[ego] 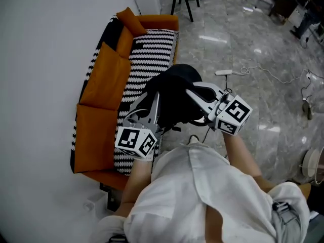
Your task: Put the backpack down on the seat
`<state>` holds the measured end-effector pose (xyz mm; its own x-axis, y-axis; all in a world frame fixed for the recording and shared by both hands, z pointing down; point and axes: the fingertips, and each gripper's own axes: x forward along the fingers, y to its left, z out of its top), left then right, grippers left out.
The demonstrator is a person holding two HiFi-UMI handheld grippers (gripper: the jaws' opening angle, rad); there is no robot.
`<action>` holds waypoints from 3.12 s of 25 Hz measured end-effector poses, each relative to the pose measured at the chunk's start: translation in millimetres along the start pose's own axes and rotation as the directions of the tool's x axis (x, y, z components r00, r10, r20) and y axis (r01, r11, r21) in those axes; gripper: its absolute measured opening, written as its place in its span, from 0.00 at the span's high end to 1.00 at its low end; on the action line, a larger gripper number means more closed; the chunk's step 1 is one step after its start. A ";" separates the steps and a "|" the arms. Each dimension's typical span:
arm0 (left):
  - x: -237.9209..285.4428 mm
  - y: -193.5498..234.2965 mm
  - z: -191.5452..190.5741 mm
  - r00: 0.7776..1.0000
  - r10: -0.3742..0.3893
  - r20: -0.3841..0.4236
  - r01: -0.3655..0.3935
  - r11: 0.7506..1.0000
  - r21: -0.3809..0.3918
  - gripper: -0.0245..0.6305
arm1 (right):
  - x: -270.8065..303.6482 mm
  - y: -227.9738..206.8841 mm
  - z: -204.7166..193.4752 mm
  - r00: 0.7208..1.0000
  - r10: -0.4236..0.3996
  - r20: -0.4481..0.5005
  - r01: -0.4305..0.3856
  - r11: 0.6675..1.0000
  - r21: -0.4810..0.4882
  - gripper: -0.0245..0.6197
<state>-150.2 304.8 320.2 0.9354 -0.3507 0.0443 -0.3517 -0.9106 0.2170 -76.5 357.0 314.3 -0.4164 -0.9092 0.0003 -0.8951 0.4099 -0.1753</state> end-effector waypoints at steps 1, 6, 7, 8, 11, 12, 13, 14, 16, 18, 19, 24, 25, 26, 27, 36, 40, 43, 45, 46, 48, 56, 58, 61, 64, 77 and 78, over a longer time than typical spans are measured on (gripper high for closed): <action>6.6 -2.7 0.8 1.000 0.002 0.004 -0.002 1.000 0.000 0.90 | -3.2 -5.5 2.6 1.000 0.008 0.000 -0.008 1.000 -0.003 0.92; 35.2 -13.5 -0.8 1.000 0.020 0.011 -0.019 1.000 -0.004 0.90 | -14.1 -34.7 9.9 0.999 0.041 -0.009 -0.041 0.999 -0.025 0.92; 40.5 -13.5 -2.1 1.000 0.023 0.005 -0.022 1.000 -0.007 0.90 | -14.0 -40.9 9.8 0.999 0.044 -0.012 -0.045 0.999 -0.026 0.92; 45.5 -12.2 -3.7 1.000 0.026 -0.001 -0.026 1.000 -0.011 0.90 | -12.8 -46.6 9.1 0.999 0.048 -0.015 -0.048 0.999 -0.023 0.92; 61.1 -2.3 -8.3 0.999 0.032 -0.019 -0.033 0.999 -0.022 0.90 | -4.9 -63.8 4.2 0.998 0.058 -0.020 -0.058 0.998 0.004 0.92; 66.7 2.3 -9.4 0.999 0.032 -0.024 -0.033 0.999 -0.025 0.90 | -1.0 -70.1 2.4 0.998 0.060 -0.021 -0.059 0.998 0.016 0.92; 72.5 7.3 -10.2 0.999 0.030 -0.029 -0.031 0.999 -0.027 0.90 | 3.5 -76.6 0.7 0.998 0.059 -0.021 -0.058 0.998 0.026 0.92; 78.7 13.3 -10.6 0.999 0.027 -0.033 -0.028 0.999 -0.030 0.90 | 9.0 -83.5 -0.7 0.998 0.056 -0.023 -0.056 0.998 0.035 0.92; 92.7 28.2 -10.9 0.999 0.017 -0.038 -0.018 0.999 -0.039 0.90 | 22.2 -98.2 -2.9 0.998 0.048 -0.027 -0.047 0.998 0.050 0.92; 107.5 44.5 -11.6 0.999 0.003 -0.041 -0.005 0.999 -0.049 0.90 | 36.1 -112.4 -4.8 0.999 0.038 -0.033 -0.035 0.997 0.062 0.92; 114.4 52.5 -11.1 0.999 -0.007 -0.042 0.004 0.999 -0.053 0.90 | 43.0 -118.5 -4.9 0.999 0.033 -0.036 -0.031 0.997 0.066 0.92; 146.8 95.8 7.8 0.998 -0.063 -0.020 0.062 0.996 -0.070 0.90 | 85.9 -148.5 9.6 0.999 0.004 -0.037 -0.003 0.999 0.045 0.92; 153.8 106.1 12.8 0.997 -0.077 -0.014 0.075 0.995 -0.070 0.90 | 96.5 -155.0 13.3 0.999 -0.007 -0.036 0.008 0.999 0.040 0.92; 160.1 116.0 17.2 0.996 -0.093 -0.010 0.092 0.993 -0.068 0.90 | 106.5 -160.9 16.4 0.999 -0.017 -0.034 0.019 0.999 0.036 0.92; 165.8 124.9 21.1 0.994 -0.110 -0.006 0.110 0.992 -0.064 0.90 | 115.2 -165.9 19.1 0.999 -0.028 -0.029 0.029 0.999 0.032 0.92; 205.1 173.8 40.4 0.988 -0.153 0.021 0.154 0.987 -0.042 0.90 | 163.3 -203.5 28.0 0.998 -0.062 -0.019 0.063 0.998 0.030 0.92; 226.8 189.8 36.7 0.993 -0.119 0.014 0.119 0.989 -0.086 0.90 | 180.2 -229.4 26.9 0.999 -0.029 -0.046 0.031 0.999 0.035 0.92; 247.8 206.8 30.7 0.997 -0.079 -0.001 0.079 0.990 -0.117 0.90 | 197.3 -256.2 22.3 0.998 0.016 -0.067 -0.013 0.999 0.039 0.92; 266.0 221.2 28.4 0.999 -0.047 -0.014 0.044 0.991 -0.125 0.90 | 211.6 -277.8 19.2 0.996 0.051 -0.072 -0.047 0.997 0.054 0.92; 275.3 227.2 27.7 0.999 -0.031 -0.023 0.028 0.992 -0.126 0.90 | 217.5 -288.6 18.0 0.995 0.069 -0.073 -0.064 0.996 0.067 0.92; 294.9 236.2 29.3 0.999 -0.007 -0.032 0.003 0.993 -0.121 0.90 | 225.9 -310.6 19.2 0.992 0.106 -0.068 -0.100 0.991 0.088 0.92; 370.1 264.9 52.0 0.997 0.062 0.046 -0.058 0.995 -0.078 0.90 | 255.7 -390.4 45.1 0.970 0.239 -0.044 -0.237 0.970 0.055 0.92; 385.0 274.1 55.8 0.995 0.080 0.065 -0.074 0.994 -0.083 0.90 | 264.9 -405.9 50.5 0.966 0.254 -0.050 -0.253 0.967 0.029 0.92; 404.3 286.5 60.4 0.994 0.084 0.067 -0.078 0.992 -0.094 0.90 | 277.3 -425.6 56.4 0.964 0.257 -0.063 -0.257 0.966 0.010 0.92; 419.5 303.6 63.4 0.994 0.091 0.063 -0.085 0.991 -0.101 0.90 | 295.7 -444.4 58.5 0.962 0.263 -0.071 -0.263 0.965 0.011 0.92; 430.6 410.8 35.0 0.990 0.139 0.017 -0.132 0.968 -0.213 0.90 | 399.9 -474.9 9.9 0.939 0.296 -0.176 -0.280 0.954 0.110 0.92; 432.0 418.7 31.9 0.990 0.141 0.013 -0.135 0.967 -0.215 0.90 | 407.4 -477.9 5.2 0.938 0.298 -0.179 -0.280 0.953 0.118 0.92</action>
<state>105.5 -234.9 399.1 0.8762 -0.4780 0.0617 -0.4584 -0.7869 0.4131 182.5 -209.7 393.1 -0.6855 -0.7174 0.1245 -0.7175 0.6364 -0.2831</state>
